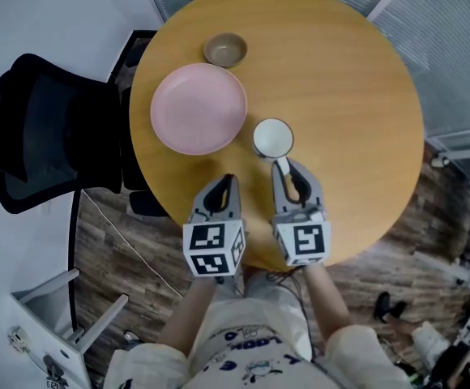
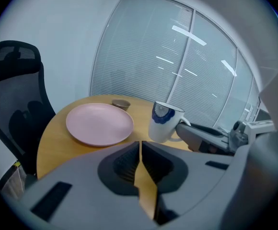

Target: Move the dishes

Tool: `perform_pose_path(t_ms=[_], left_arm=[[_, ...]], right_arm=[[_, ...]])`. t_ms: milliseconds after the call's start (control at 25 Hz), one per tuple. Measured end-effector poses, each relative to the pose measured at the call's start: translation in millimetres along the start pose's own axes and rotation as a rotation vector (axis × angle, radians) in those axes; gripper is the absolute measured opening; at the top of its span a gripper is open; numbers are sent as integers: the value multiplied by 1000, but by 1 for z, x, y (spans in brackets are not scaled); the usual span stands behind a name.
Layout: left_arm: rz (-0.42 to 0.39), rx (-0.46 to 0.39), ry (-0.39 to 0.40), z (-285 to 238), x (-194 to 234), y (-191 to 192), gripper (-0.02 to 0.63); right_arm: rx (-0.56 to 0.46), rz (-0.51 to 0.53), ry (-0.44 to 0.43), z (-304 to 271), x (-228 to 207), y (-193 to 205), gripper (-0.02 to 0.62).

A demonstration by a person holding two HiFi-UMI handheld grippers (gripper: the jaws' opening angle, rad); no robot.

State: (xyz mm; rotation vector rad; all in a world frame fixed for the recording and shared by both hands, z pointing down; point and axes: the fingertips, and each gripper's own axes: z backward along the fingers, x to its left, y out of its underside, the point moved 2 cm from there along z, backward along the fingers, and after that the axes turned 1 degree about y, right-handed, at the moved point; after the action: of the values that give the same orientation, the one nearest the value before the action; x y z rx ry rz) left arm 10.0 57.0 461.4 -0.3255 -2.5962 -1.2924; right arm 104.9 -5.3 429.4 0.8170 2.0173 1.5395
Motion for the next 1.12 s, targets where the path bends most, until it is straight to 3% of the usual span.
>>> perform_pose_path(t_ms=[520,1120], left_arm=[[17,24,-39,43,75,23,18],[19,51,-5,46,90,41,18]], right_arm=[[84,-37,23,-20,69,37,57],[96,-23,153,-25,86,67,57]])
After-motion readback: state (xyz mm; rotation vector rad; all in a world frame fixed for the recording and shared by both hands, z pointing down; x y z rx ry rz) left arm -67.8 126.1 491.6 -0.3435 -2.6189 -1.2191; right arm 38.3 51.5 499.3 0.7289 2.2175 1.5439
